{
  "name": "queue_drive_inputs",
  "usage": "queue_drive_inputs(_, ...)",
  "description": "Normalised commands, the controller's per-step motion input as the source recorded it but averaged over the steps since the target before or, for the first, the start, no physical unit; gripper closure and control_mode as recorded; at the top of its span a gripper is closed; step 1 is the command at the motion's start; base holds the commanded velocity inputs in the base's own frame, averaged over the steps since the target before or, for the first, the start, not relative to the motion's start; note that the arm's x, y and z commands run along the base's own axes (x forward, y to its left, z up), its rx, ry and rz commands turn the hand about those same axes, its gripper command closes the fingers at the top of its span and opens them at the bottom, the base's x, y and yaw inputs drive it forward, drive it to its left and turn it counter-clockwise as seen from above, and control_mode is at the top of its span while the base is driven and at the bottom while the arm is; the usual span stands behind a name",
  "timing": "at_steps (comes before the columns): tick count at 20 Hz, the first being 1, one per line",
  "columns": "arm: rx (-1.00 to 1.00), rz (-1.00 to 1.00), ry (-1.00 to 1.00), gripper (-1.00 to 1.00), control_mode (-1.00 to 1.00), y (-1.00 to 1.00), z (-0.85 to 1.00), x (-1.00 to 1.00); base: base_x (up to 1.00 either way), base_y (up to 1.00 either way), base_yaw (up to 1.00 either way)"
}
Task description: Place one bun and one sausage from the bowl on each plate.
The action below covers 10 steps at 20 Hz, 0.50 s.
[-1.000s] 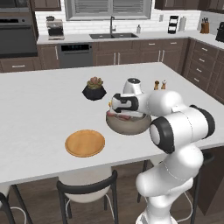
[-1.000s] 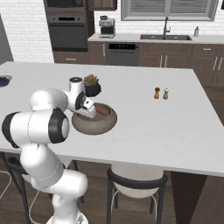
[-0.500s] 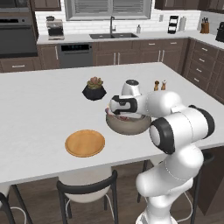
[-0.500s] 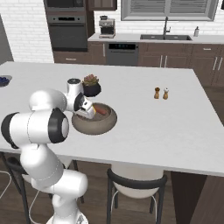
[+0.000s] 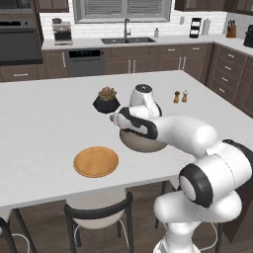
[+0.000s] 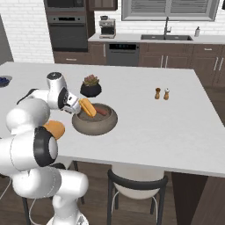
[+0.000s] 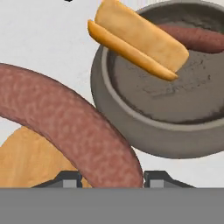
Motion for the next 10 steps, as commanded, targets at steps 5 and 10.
queue_drive_inputs(5, -0.02, 0.05, 0.02, 1.00, -1.00, 1.00, 0.03, -1.00, 0.00, 0.00, 0.00)
queue_drive_inputs(10, -0.09, 0.00, 0.16, 1.00, -1.00, 0.82, -0.50, 0.00, 0.00, 0.00, 0.00)
